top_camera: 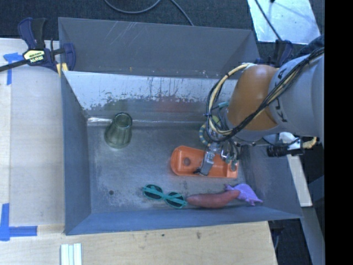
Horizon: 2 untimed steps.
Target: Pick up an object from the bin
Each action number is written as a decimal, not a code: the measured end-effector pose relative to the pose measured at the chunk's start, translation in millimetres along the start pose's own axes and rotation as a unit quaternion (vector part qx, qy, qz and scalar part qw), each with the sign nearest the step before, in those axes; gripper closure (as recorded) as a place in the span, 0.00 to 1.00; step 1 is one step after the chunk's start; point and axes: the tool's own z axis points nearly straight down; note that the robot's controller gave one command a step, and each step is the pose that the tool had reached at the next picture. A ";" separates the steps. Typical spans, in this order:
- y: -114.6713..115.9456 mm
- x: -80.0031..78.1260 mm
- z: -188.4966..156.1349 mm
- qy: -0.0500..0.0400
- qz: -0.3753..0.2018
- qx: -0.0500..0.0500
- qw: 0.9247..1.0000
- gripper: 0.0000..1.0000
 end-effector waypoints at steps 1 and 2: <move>5.5 14.3 12.5 -0.005 0.047 -0.001 0.999 1.00; 5.5 14.3 12.5 -0.005 0.047 -0.001 0.999 1.00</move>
Offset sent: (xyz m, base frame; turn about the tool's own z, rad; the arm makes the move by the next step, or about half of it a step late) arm 0.0000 0.0000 0.0000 0.0000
